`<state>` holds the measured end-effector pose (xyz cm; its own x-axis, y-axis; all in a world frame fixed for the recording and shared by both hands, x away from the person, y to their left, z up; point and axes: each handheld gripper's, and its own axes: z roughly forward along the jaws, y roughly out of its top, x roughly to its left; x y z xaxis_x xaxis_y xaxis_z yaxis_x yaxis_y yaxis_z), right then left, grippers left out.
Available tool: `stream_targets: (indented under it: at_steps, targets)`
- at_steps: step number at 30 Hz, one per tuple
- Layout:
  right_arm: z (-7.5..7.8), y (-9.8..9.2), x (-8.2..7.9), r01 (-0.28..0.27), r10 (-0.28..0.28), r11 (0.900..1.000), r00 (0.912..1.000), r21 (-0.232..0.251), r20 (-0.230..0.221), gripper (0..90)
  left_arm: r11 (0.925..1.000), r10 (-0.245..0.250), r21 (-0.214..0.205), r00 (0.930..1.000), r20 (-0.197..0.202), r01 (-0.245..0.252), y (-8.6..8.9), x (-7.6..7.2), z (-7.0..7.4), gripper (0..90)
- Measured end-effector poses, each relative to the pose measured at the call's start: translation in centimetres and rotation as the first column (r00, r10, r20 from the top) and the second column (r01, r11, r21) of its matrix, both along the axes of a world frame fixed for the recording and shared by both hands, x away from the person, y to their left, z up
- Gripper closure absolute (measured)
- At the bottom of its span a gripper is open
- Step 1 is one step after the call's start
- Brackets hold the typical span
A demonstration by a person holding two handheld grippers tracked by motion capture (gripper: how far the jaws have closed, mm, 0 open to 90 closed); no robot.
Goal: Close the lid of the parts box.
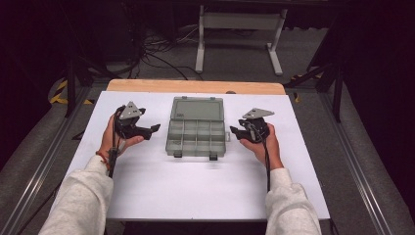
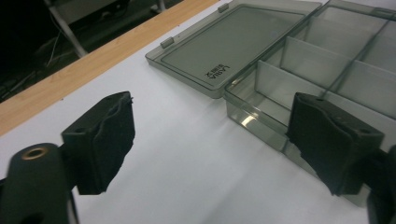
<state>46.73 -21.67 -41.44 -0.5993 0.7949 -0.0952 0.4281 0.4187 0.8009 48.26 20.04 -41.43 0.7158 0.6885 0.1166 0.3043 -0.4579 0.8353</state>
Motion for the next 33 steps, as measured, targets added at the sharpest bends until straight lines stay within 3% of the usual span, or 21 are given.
stream_targets:
  at_steps: [1,2,3,4,5,8,10,15,20,24,28,31,33]
  targets:
    - [0.0,0.0,0.4,0.006,-0.006,1.0,1.0,0.006,-0.004,69.8,1.0,0.0,0.0,1.0,0.0,0.0,0.0,0.0,0.0,31.0]
    - [0.0,0.1,0.7,0.01,-0.01,0.9999,0.9999,0.012,-0.004,74.1,0.9995,0.013,0.03,0.9997,-0.022,-0.012,-0.5,0.7,-0.4,37.3]
    - [0.0,0.1,0.7,0.01,-0.01,0.9999,0.9999,0.012,-0.004,74.1,0.9995,0.013,0.03,0.9997,-0.022,-0.012,-0.5,0.7,-0.4,44.8]
    - [0.0,0.2,1.0,0.012,-0.011,0.9999,0.9999,0.012,-0.007,78.1,0.9983,0.028,0.052,0.999,-0.034,-0.027,-0.9,1.2,-0.6,44.8]
    - [-0.1,0.3,1.5,0.011,-0.011,0.9999,0.9997,0.005,-0.023,82.8,0.9981,0.037,0.051,0.998,-0.052,-0.034,-1.2,1.6,-0.8,54.2]
    - [-0.3,0.6,2.1,0.012,-0.013,0.9996,0.9989,-0.024,-0.044,86.7,0.9971,0.035,0.07,0.9968,-0.072,-0.03,-1.8,2.2,-1.1,70.6]
    - [-0.6,1.5,3.2,-0.001,-0.005,0.9966,0.9976,-0.082,-0.069,90.0,0.9952,0.022,0.097,0.9951,-0.096,-0.013,-2.5,2.6,-1.3,78.6]
    - [-0.7,2.0,4.3,0.002,-0.009,0.9962,0.9966,-0.087,-0.082,90.0,0.992,0.035,0.125,0.9912,-0.127,-0.019,-3.1,3.9,-1.6,85.1]
    - [-1.0,2.5,5.4,0.0,-0.015,0.9903,0.9944,-0.139,-0.105,90.0,0.9905,0.039,0.137,0.9861,-0.161,-0.017,-3.7,5.1,-2.2,86.2]
    - [-1.1,2.8,6.5,0.009,-0.034,0.9836,0.99,-0.18,-0.137,90.0,0.9921,0.054,0.122,0.9785,-0.199,-0.03,-4.2,5.8,-3.0,86.9]
    - [-1.5,3.1,7.5,0.0,-0.036,0.9798,0.9837,-0.2,-0.176,90.0,0.9896,0.054,0.142,0.973,-0.224,-0.022,-4.9,6.3,-4.0,86.9]
    - [-1.9,3.2,8.1,0.0,-0.041,0.9777,0.9805,-0.21,-0.192,90.0,0.9925,0.061,0.117,0.9705,-0.233,-0.035,-4.8,6.5,-4.1,87.1]
    - [-2.0,3.3,8.5,-0.006,-0.037,0.9778,0.979,-0.209,-0.2,90.0,0.9922,0.055,0.122,0.9689,-0.241,-0.026,-4.7,6.8,-4.0,87.1]
